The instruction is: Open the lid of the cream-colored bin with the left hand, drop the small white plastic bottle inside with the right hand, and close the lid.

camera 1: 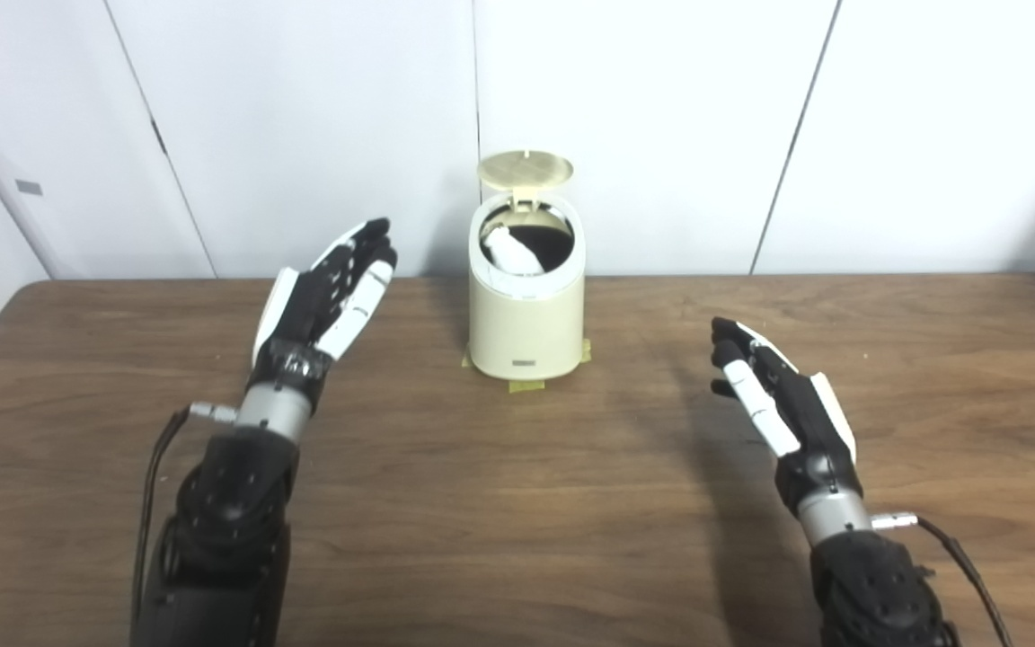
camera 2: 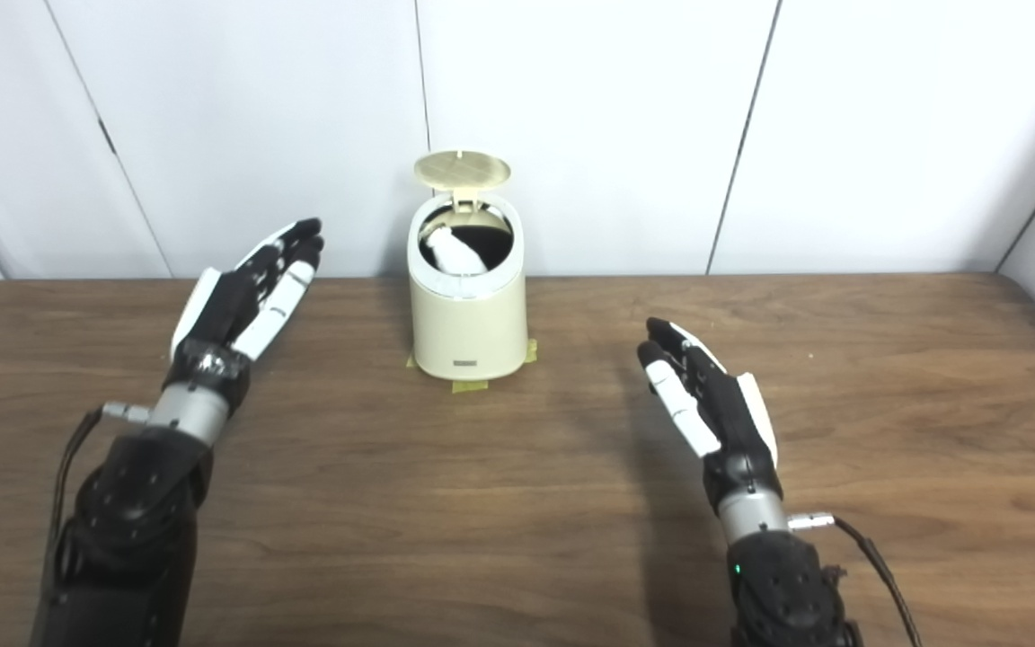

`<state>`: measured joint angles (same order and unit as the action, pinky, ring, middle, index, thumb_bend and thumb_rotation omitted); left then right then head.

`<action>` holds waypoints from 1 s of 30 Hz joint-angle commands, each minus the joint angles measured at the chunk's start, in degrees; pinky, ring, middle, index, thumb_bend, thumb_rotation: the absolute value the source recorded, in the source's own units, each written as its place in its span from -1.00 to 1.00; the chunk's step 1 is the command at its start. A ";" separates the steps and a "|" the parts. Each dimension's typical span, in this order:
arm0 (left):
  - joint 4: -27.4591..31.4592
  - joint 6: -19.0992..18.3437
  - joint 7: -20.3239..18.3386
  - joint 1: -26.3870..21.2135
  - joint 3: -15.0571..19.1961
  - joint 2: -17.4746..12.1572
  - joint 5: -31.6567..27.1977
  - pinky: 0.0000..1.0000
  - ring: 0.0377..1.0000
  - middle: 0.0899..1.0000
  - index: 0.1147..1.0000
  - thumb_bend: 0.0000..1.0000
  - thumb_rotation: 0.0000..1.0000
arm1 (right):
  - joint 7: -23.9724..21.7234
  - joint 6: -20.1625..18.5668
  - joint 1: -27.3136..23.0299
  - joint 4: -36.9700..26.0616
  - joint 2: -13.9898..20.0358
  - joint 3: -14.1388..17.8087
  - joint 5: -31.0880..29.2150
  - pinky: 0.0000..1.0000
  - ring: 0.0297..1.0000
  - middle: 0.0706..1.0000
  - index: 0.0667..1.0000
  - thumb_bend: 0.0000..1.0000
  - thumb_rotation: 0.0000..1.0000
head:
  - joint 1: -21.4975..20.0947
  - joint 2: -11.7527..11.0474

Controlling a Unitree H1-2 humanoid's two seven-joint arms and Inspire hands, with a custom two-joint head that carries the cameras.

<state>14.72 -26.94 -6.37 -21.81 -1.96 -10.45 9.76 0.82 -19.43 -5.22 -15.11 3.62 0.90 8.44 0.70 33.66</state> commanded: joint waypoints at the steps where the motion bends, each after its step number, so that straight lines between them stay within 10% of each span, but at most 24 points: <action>1: -0.51 0.53 0.10 -5.26 -0.25 -1.03 1.24 0.73 0.76 0.76 0.79 -0.11 0.55 | 0.48 3.06 -1.11 -1.81 -0.28 -0.34 0.16 0.58 0.72 0.74 0.69 -0.03 0.62 | 0.20 -0.01; 30: -27.67 6.49 -4.27 -31.66 -8.27 -4.83 5.58 0.70 0.77 0.76 0.75 -0.11 0.84 | 2.87 7.76 2.05 1.80 -1.40 -2.19 2.54 0.46 0.67 0.71 0.68 -0.11 0.79 | 0.90 -0.36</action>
<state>-13.32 -22.92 -10.68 -49.67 -10.18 -14.72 14.56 2.95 -14.74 -1.86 -12.56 2.60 -1.75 11.42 1.58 33.22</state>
